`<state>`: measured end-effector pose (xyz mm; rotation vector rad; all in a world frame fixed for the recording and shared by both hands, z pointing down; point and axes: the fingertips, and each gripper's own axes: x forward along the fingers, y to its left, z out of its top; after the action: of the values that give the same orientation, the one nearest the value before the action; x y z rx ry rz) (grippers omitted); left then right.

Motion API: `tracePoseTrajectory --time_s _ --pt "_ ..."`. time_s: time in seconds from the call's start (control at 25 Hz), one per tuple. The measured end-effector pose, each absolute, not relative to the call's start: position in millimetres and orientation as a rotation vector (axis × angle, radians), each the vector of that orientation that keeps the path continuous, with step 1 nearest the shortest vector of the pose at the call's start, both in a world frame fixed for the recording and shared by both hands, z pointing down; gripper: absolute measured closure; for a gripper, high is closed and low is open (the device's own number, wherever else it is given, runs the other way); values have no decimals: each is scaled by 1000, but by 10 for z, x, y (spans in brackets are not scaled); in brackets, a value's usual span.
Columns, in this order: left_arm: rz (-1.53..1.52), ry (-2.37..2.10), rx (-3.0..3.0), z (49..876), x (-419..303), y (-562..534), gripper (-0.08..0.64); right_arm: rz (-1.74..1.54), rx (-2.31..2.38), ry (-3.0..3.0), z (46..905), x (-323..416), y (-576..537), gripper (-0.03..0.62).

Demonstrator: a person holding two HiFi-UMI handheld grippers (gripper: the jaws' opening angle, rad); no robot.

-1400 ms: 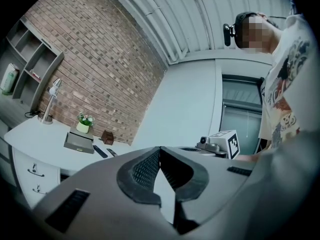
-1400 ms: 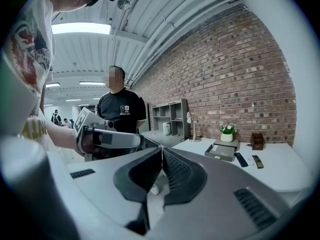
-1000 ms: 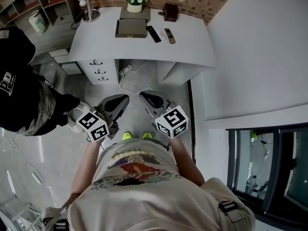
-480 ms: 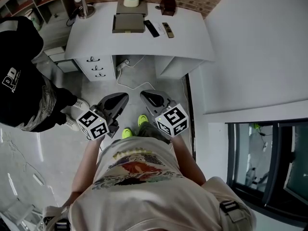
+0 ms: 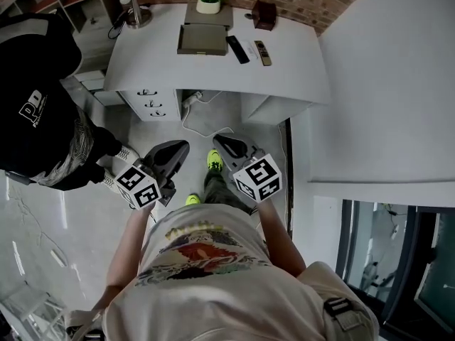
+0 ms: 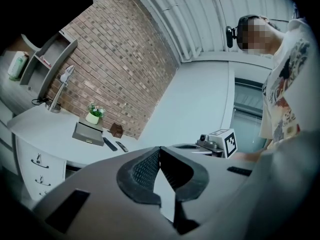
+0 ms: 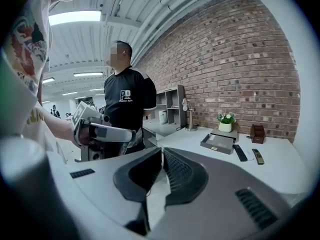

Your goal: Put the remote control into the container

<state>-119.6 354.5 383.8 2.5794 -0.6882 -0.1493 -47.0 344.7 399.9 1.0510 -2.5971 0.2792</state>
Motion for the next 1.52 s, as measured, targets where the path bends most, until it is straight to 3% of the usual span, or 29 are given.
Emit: tracePoseTrajectory --time_s 0.92,1.52 --pt "-59 -853 2555 3795 -397 1715 554 339 850 -2684 4094 199 1466 580" --pt "-15 -957 2526 3879 -148 1170 554 393 783 -2709 4265 537 960 579"
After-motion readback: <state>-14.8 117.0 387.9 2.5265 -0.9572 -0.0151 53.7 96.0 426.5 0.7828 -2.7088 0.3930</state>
